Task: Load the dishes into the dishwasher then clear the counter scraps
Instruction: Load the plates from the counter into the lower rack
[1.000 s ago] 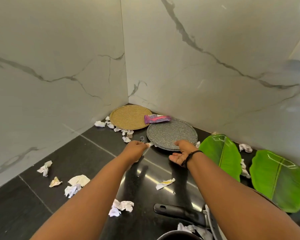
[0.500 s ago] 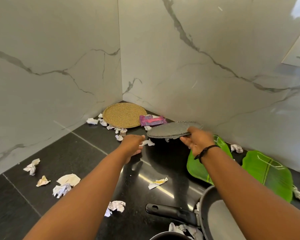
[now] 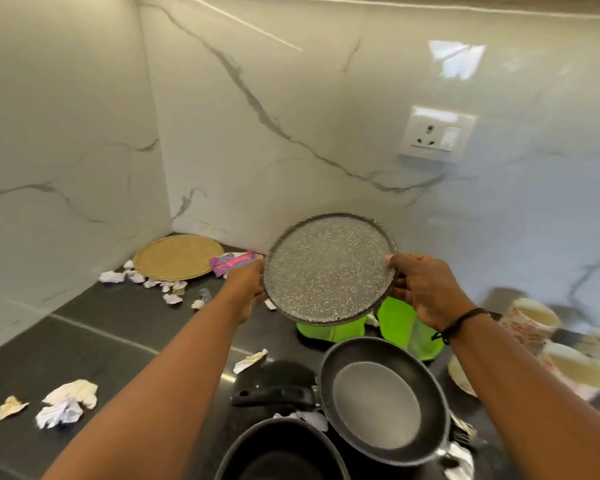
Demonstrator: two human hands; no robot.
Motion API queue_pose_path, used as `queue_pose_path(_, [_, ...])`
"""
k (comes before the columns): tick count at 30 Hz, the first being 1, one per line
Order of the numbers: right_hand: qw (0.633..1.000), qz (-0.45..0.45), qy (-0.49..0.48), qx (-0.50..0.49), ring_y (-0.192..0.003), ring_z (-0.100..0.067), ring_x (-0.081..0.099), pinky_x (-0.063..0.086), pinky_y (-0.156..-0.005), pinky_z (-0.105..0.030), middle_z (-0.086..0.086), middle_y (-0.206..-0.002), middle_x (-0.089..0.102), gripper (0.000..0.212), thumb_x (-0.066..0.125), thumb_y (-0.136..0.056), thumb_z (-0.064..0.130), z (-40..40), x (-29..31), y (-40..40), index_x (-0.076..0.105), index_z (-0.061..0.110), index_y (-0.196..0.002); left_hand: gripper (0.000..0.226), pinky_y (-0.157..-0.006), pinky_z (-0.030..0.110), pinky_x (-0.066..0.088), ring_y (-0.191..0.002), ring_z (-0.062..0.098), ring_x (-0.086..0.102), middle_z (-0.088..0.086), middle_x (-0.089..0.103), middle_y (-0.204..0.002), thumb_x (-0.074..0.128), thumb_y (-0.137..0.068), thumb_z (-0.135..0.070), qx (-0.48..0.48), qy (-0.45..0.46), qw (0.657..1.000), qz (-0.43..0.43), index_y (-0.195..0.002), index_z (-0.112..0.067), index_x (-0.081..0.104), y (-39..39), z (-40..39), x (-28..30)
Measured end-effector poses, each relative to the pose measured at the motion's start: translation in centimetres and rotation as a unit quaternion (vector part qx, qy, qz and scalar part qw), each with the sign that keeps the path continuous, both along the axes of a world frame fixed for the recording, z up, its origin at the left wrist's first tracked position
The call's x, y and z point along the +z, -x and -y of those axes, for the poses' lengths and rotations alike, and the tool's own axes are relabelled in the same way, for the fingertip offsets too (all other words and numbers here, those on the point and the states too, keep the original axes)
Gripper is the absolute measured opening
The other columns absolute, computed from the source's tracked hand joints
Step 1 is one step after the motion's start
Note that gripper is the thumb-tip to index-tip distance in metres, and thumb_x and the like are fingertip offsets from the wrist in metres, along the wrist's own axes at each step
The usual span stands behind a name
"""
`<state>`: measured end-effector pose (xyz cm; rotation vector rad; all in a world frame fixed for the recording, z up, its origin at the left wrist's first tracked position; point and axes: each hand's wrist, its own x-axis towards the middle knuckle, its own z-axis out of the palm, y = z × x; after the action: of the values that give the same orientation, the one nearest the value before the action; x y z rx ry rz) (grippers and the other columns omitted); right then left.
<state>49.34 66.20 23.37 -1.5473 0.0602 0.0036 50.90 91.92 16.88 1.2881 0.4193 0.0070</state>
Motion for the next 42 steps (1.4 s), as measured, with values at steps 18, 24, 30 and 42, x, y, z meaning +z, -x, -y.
queue_pose_path(18, [0.958,-0.032,-0.116,-0.261,-0.066,-0.021,0.068,0.057,-0.058,-0.03,-0.013,-0.08,0.072,0.011,0.061,-0.091,0.009,34.4,-3.4,24.2,0.066,-0.001,-0.092,0.017,-0.044,0.02,0.047,-0.05,0.012,0.055,0.003,0.061,-0.064,0.055,-0.093,-0.015,-0.287,-0.034,0.957,0.012,-0.078,-0.01,0.062,11.8,36.3,3.6])
queue_pose_path(24, [0.926,-0.037,-0.091,-0.365,-0.064,-0.019,0.067,0.057,-0.055,-0.029,-0.011,-0.079,0.071,0.012,0.059,-0.093,0.01,51.0,-5.1,39.1,0.065,0.001,-0.093,0.011,-0.063,0.03,0.048,-0.065,0.018,0.061,0.006,0.066,-0.074,0.055,-0.091,-0.009,-0.407,-0.051,0.912,0.011,-0.087,-0.008,0.065,21.3,57.1,1.4])
queue_pose_path(30, [0.872,-0.082,-0.074,-0.476,-0.069,-0.021,0.064,0.058,-0.065,-0.033,-0.014,-0.092,0.068,0.022,0.063,-0.09,0.012,64.6,-7.2,54.5,0.063,-0.003,-0.106,0.011,-0.064,0.032,0.051,-0.076,0.022,0.062,0.01,0.066,-0.09,0.051,-0.097,-0.01,-0.508,-0.096,0.856,0.003,-0.099,-0.008,0.062,31.7,75.8,-0.9])
queue_pose_path(42, [0.719,-0.193,0.027,-0.667,-0.056,-0.016,0.043,0.04,-0.052,-0.026,-0.006,-0.061,0.05,0.023,0.064,-0.084,-0.004,72.4,-18.7,71.8,0.061,0.009,-0.065,0.024,-0.08,0.039,0.057,-0.087,0.022,0.065,0.007,0.065,-0.101,0.066,-0.088,-0.013,-0.727,-0.254,0.577,0.272,-0.111,-0.005,0.062,43.0,94.4,-9.4])
